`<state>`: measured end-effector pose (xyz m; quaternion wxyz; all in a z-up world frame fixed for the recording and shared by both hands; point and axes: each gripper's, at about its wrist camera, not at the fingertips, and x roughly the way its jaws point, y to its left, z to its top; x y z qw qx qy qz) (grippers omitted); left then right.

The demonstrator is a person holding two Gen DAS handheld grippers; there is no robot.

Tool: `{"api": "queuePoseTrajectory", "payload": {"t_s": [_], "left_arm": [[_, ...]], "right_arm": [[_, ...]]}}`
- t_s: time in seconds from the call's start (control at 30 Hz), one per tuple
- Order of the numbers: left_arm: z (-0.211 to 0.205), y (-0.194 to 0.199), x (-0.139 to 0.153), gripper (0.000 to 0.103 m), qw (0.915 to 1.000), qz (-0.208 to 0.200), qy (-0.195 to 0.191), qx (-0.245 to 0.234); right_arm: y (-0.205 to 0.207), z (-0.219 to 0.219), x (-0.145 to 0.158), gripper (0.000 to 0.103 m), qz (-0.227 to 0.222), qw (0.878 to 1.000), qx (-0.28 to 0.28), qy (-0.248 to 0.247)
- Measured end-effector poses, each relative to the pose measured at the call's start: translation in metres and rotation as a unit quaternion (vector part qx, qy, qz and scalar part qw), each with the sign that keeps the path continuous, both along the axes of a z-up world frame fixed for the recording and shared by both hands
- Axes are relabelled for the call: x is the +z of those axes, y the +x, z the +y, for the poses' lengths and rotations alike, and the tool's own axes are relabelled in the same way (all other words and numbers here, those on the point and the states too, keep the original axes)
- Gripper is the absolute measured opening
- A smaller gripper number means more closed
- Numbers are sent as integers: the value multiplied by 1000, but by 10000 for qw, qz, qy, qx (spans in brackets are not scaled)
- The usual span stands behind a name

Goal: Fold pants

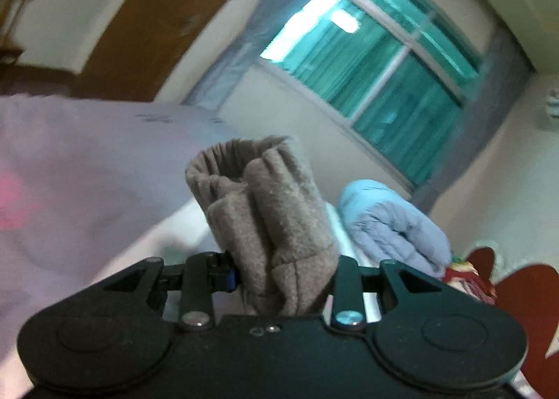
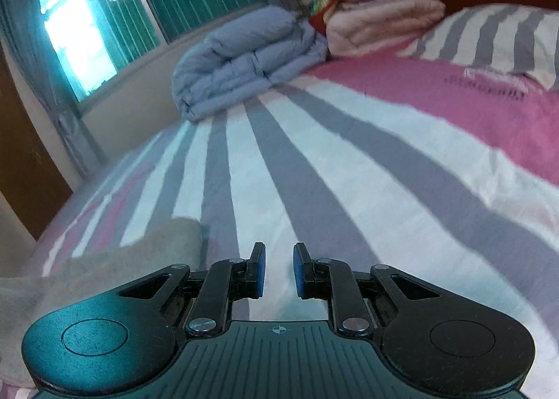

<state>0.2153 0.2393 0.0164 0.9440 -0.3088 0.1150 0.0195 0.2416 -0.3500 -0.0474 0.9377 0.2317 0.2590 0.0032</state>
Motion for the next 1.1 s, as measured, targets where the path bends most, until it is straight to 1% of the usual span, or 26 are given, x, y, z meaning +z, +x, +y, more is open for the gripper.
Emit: {"api": "queuePoseTrajectory", "payload": {"t_s": [0.1,0.13,0.23,0.4,0.5,0.57,0.63,0.73,0.77,0.87,0.9,1.03,1.1], "left_arm": [[-32,7,18,24,9997,-163,139,-133],[-45,12,22,24,9993,-208,223,-205],[-92,28,35,24,9959,-236,614,-625],[-169,55,29,24,9870,-93,914,-1322],[-214,70,16,24,9784,88,1160,-1707],[-243,77,7,24,9708,189,1440,-1908],[-259,72,-6,24,9646,234,1642,-2051],[-290,71,-16,24,9513,268,2092,-2247],[-298,69,-18,24,9469,260,2205,-2324],[-320,78,-27,24,9348,317,2516,-2485],[-331,77,-29,24,9318,341,2612,-2498],[-344,78,-40,24,9213,360,2956,-2498],[-353,75,-45,24,9140,370,3146,-2535]], "right_arm": [[-9,-3,2,17,-121,9999,24,-6],[-11,-5,0,17,-99,9999,9,71],[-12,-15,-6,17,46,9992,-79,377],[-11,-36,-12,17,161,9961,-402,768],[-14,-47,-13,17,159,9943,-536,908],[-16,-56,-15,17,153,9925,-649,1023],[-18,-65,-17,17,171,9901,-763,1166],[-19,-76,-20,17,243,9864,-914,1346],[-19,-78,-22,17,275,9852,-942,1405],[-17,-82,-24,17,373,9834,-939,1505],[-17,-82,-24,17,374,9834,-927,1516],[-14,-86,-25,17,381,9825,-921,1572],[-14,-88,-27,17,408,9813,-931,1633]]}}
